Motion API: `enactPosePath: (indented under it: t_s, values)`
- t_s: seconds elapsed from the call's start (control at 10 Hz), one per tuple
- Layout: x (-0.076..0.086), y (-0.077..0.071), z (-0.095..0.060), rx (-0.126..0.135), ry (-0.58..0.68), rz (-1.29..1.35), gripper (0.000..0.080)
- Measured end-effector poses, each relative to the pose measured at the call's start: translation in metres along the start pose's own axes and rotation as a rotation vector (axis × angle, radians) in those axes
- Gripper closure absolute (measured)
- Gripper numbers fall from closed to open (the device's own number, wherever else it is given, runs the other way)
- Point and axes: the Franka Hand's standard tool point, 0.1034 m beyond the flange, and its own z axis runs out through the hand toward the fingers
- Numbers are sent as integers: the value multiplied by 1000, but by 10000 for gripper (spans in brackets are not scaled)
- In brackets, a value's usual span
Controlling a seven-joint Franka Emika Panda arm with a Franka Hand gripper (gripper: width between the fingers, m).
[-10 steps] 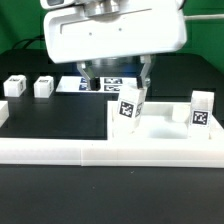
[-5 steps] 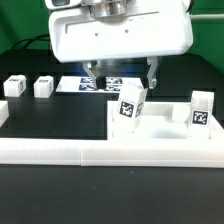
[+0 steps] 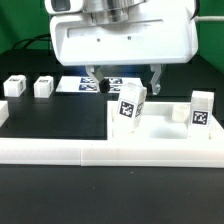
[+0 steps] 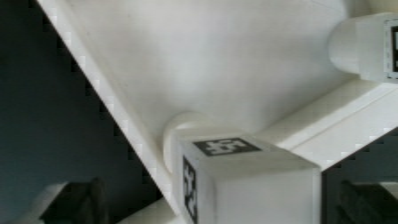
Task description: Assemble square table
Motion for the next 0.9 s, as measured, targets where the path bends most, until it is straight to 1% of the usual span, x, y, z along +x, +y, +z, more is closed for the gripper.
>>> enactPosePath:
  t_s: [0.2, 0.5, 0.6, 0.7, 0.8, 0.9]
  values:
    - [2, 3, 6, -3, 14, -11, 151]
    - [2, 3, 6, -2, 14, 7, 151]
    - [2, 2, 6, 0, 14, 40, 270]
    - [2, 2, 7, 0, 14, 95, 454]
    - [2, 2, 7, 0, 14, 157, 508]
    - [1, 2, 7, 1, 13, 210, 508]
